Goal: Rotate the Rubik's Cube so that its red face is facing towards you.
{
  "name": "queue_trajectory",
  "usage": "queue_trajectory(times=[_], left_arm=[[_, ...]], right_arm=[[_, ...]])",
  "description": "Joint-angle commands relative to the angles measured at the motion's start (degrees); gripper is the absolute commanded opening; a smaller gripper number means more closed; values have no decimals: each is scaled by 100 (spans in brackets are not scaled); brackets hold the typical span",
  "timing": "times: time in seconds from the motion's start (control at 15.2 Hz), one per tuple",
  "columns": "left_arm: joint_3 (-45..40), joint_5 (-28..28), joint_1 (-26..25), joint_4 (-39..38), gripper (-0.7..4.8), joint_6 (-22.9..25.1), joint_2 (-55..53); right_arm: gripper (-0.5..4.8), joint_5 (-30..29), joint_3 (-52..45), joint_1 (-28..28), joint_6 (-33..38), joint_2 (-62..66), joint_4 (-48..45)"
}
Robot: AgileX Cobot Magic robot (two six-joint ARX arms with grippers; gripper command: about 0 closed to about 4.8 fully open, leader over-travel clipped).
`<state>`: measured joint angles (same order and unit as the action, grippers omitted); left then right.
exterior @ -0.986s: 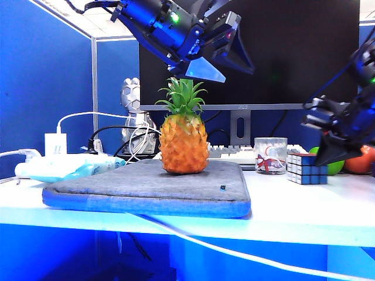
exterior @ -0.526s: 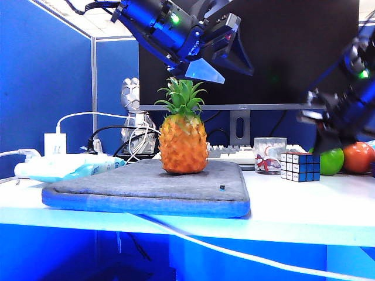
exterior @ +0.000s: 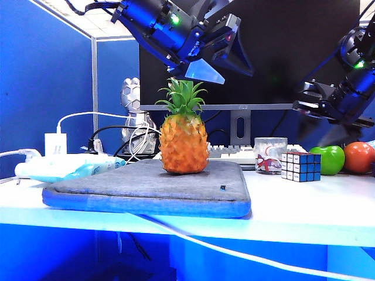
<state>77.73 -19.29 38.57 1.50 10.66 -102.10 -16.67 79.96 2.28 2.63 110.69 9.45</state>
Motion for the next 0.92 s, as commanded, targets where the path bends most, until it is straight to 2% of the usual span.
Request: queue_trajectory(times=[0.07, 0.26, 0.53, 0.59, 0.66, 0.72, 0.79, 0.85, 0.92], left_arm=[[24, -46, 7, 79, 397, -127, 11], [24, -151, 7, 77, 397, -129, 11], [24, -146, 7, 77, 397, -166, 11], [22, -149, 7, 72, 397, -166, 7], [22, -149, 7, 74, 397, -168, -11], [22, -151, 7, 46, 397, -168, -37], [22, -153, 7, 22, 397, -166, -70], [22, -264, 2, -35, 397, -153, -72], [24, -387, -15, -57, 397, -146, -72]], right_arm=[[479, -190, 33, -28, 11, 46, -118], [479, -299, 35, -46, -166, 385, -243], [479, -138, 83, -48, -293, 754, -404], [287, -149, 87, -52, -293, 758, -404], [142, -146, 118, -52, -293, 758, -382], [104, -149, 214, -46, -293, 758, -282], [29, -160, 363, -39, -352, 758, -35], [-4, -302, 498, -24, -518, 756, 223], [-4, -407, 704, -11, -656, 756, 636]])
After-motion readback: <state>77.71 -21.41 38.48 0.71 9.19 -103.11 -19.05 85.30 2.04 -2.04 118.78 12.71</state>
